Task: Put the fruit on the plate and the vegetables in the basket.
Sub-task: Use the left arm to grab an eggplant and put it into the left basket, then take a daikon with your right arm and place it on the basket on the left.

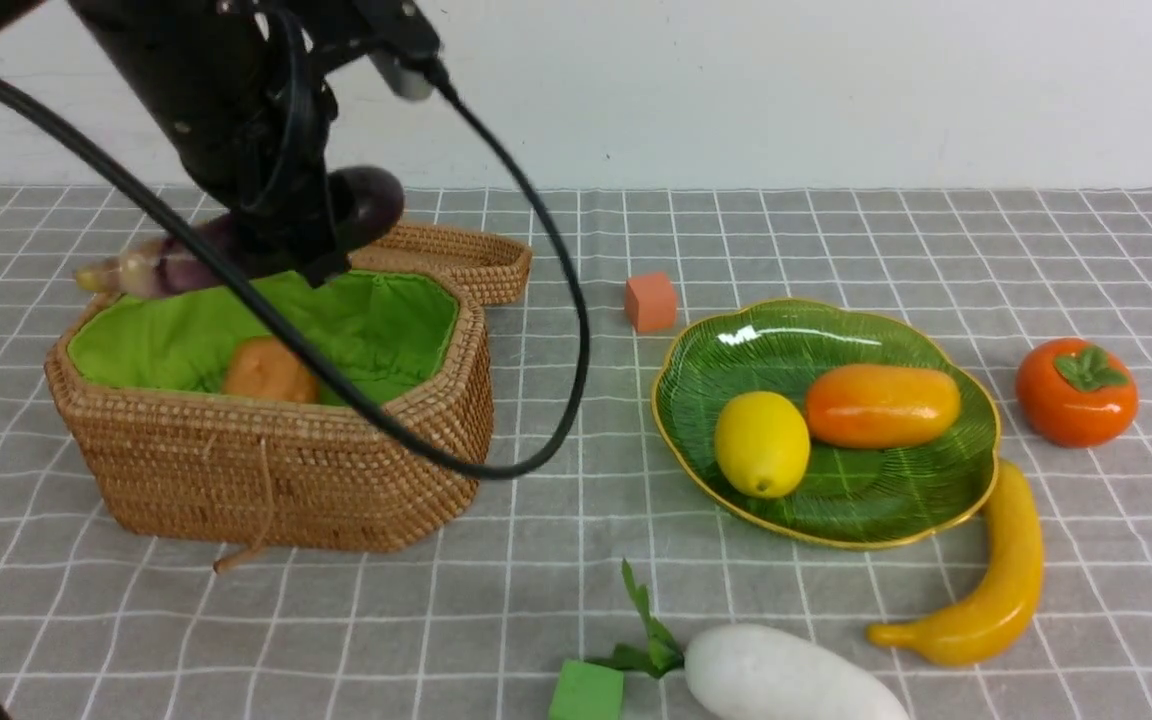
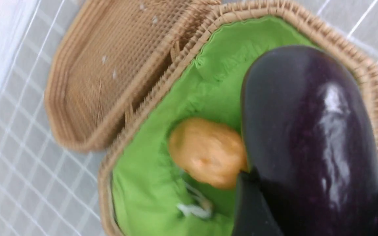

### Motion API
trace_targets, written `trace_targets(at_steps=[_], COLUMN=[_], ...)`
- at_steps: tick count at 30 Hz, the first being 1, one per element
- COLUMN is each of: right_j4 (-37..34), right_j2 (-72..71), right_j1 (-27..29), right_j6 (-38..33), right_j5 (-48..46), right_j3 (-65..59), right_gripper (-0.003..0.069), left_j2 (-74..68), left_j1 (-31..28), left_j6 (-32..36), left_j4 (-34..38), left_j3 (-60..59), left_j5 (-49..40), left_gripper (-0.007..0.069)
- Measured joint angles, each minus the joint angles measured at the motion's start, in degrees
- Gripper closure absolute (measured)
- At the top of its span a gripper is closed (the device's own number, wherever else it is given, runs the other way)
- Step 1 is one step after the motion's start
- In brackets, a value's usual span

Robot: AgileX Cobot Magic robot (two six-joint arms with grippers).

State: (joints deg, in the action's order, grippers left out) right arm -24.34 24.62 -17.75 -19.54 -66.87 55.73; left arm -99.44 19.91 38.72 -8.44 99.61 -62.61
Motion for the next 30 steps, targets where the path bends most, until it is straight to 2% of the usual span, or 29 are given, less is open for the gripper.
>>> trace_targets(at_steps=[4, 9, 11, 12, 13, 14, 18, 21, 23, 24, 25, 26, 27, 28, 30], right_j4=[-0.17, -0.72, -0.94, -0.94, -0.94, -1.05, -1.10, -1.16, -1.16, -1.16, -1.16, -1.16, -1.20, -1.20, -1.89], right_j2=[0.11, 0.60, 0.60, 0.67, 0.67, 1.34, 4.23, 8.09, 10.55, 13.64, 15.11, 15.49, 18.98, 19.75, 23.89], right_j1=[0.00, 0.00, 0.00, 0.00, 0.00, 0.00, 0.00, 0.00, 0.00, 0.00, 0.00, 0.00, 0.00, 0.00, 0.00], right_j6=[0.00, 0.00, 0.00, 0.00, 0.00, 0.19, 0.18, 0.18, 0.18, 0.18, 0.18, 0.18, 0.18, 0.18, 0.18], right_j5=[0.68, 1.35, 1.50, 1.67, 1.76, 1.76, 1.21, 1.03, 1.10, 1.17, 1.17, 1.17, 1.17, 1.17, 1.05], right_j3=[0.00, 0.00, 0.00, 0.00, 0.00, 0.00, 0.00, 0.00, 0.00, 0.20, 0.54, 0.63, 1.67, 1.93, 3.45], right_gripper=[0.0496, 0.0496, 0.0496, 0.0496, 0.0496, 0.0496, 0.0496, 0.0495, 0.0494, 0.0493, 0.0493, 0.0493, 0.0491, 0.0491, 0.0491], left_j2=[-3.68, -7.53, -8.12, -8.11, -8.11, -7.91, -6.22, -2.34, 0.85, 4.76, 7.53, 8.10, 12.83, 14.02, 20.96], left_j1=[-0.91, -0.98, -0.98, -0.98, -0.98, -0.98, -0.98, -0.98, -0.98, -0.98, -0.98, -0.98, -0.98, -0.98, -0.98], left_j6=[2.69, 2.08, 0.55, -1.11, -1.11, -3.75, -9.71, -16.65, -20.20, -23.11, -24.59, -24.59, -25.60, -25.66, -26.04], left_j4=[-1.55, -5.13, -5.71, -5.96, -5.96, -5.96, -4.49, -1.02, 1.59, 4.65, 6.48, 6.86, 9.80, 10.49, 14.13], left_j3=[-1.44, -1.55, -1.66, -1.72, -1.72, -1.72, -1.88, -1.93, -1.93, -2.21, -2.68, -2.83, -4.41, -4.95, -9.28], left_j5=[5.68, 7.55, 7.66, 7.66, 7.66, 7.13, 4.09, 0.11, -1.42, -2.11, -2.33, -2.40, -2.63, -2.71, -2.66], left_gripper=[0.0242, 0.0233, 0.0174, 0.0109, 0.0097, 0.0004, -0.0033, 0.0033, 0.0120, 0.0238, 0.0324, 0.0342, 0.0504, 0.0521, 0.0638])
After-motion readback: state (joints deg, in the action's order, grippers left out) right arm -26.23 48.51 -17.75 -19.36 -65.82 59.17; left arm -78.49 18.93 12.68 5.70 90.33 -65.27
